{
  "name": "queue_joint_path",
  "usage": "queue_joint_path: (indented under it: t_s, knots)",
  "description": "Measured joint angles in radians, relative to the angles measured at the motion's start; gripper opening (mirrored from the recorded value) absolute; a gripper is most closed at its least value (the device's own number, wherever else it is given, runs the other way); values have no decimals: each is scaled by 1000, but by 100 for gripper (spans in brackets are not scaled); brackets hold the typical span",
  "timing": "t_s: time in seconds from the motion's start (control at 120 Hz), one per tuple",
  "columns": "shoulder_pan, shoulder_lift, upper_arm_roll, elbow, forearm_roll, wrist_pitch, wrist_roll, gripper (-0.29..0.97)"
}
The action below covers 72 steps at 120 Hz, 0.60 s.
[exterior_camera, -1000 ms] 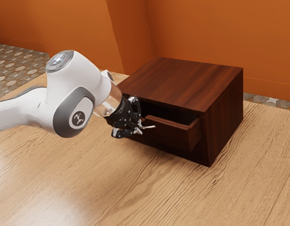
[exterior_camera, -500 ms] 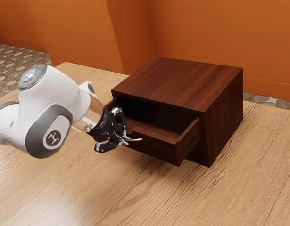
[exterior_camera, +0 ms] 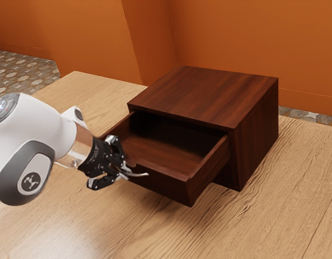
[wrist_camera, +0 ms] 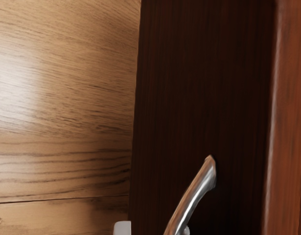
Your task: Pull the drawer handle with one arm to open the drawer
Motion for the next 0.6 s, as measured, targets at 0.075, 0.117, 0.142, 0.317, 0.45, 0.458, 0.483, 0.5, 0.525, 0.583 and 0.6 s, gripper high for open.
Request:
queue_joint_path:
  t_s: [0.075, 0.117, 0.142, 0.317, 0.45, 0.458, 0.483, 0.5, 0.525, 0.583, 0.6]
  knots:
    - [1, -16, 0, -13, -3, 1, 0, -8]
    - [1, -27, 0, -23, -4, 2, 0, -7]
    - [2, -32, 0, -27, -4, 3, 0, -7]
    - [2, -48, -1, -38, -2, 5, 0, -7]
    - [3, -49, -3, -40, 2, 6, 1, -4]
    - [3, -50, -3, -40, 2, 6, 1, -4]
    - [3, -54, -3, -44, 3, 6, 1, -3]
    - [3, -60, -4, -48, 3, 7, 1, -2]
    - [5, -69, -5, -53, 3, 8, 2, -1]
    - [8, -94, -8, -68, -4, 11, 2, 1]
    - [6, -101, -9, -71, -4, 12, 2, 2]
